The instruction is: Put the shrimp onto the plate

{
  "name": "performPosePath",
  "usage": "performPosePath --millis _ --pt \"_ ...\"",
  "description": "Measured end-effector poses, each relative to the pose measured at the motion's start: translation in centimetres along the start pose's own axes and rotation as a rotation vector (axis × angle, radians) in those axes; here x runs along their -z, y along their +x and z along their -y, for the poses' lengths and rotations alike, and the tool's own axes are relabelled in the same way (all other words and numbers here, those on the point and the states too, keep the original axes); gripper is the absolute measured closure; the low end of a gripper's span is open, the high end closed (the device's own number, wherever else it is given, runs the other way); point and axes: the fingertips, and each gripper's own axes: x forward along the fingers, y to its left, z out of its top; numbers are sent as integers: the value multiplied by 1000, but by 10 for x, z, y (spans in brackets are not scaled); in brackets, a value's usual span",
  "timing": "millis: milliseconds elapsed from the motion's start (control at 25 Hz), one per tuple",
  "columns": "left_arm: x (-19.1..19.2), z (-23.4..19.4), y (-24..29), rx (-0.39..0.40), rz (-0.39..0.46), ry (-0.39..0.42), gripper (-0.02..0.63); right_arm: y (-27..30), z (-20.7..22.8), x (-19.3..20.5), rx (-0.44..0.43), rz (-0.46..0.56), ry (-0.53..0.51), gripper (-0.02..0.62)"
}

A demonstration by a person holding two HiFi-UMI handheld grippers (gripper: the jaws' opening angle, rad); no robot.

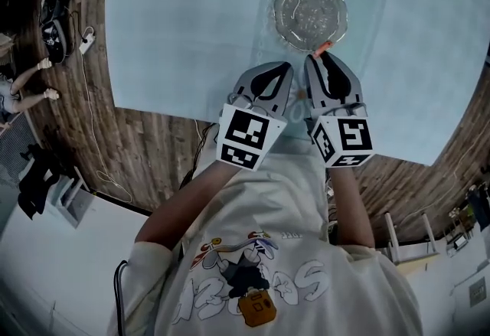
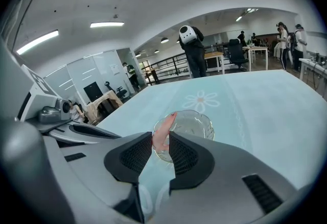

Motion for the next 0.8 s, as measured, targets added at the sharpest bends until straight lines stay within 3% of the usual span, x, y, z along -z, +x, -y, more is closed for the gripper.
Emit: performPosePath --millis 280,520,800 --pt "15 -7 21 -15 -28 2 598 18 13 18 1 -33 -1 474" --pt "25 -20 21 -29 -43 -12 598 33 12 31 55 -101 -160 474" --pt "36 -19 24 -36 -50 -12 599 37 21 49 47 -138 -120 472"
